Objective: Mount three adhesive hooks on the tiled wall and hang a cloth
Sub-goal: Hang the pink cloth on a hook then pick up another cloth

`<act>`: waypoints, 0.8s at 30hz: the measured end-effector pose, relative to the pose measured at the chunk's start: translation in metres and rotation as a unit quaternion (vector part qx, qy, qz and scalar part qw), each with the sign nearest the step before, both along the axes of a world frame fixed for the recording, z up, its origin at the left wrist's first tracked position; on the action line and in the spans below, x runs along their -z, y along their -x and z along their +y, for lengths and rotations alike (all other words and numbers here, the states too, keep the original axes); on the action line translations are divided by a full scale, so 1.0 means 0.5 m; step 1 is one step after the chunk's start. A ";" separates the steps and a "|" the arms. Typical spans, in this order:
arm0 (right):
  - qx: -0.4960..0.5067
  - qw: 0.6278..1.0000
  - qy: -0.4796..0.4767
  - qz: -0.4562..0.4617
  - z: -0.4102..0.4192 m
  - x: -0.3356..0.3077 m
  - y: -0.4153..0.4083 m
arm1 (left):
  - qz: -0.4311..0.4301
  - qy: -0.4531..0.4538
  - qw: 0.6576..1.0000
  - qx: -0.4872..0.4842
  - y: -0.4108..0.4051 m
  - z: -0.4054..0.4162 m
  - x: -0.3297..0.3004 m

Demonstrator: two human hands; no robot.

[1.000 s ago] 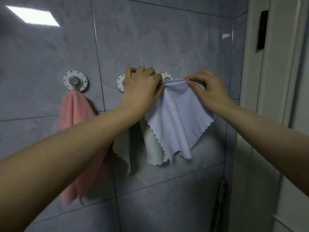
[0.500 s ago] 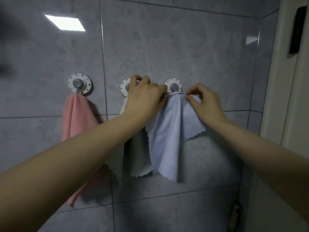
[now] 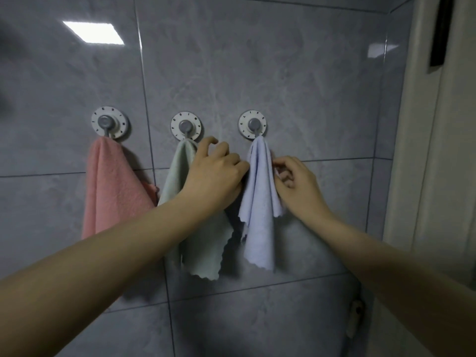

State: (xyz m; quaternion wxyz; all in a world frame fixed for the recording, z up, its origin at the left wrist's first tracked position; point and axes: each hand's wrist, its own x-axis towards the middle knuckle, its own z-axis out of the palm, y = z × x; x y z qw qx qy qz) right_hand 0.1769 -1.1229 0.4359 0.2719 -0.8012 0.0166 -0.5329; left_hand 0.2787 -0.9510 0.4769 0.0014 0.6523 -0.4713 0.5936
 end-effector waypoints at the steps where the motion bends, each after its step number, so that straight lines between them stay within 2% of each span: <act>1: -0.002 1.000 -0.016 0.000 0.000 0.009 -0.002 | 0.002 -0.004 1.000 0.002 0.000 0.001 0.008; 11: -0.075 0.980 -0.182 0.009 0.030 0.102 0.006 | 0.041 -0.049 0.998 0.014 0.035 0.020 0.085; 19: -0.133 0.960 -0.244 0.023 0.059 0.161 0.017 | 0.051 -0.043 0.995 0.080 0.064 0.041 0.142; 24: -0.127 0.965 -0.227 0.023 0.082 0.200 0.030 | 0.074 -0.018 0.991 0.107 0.076 0.060 0.162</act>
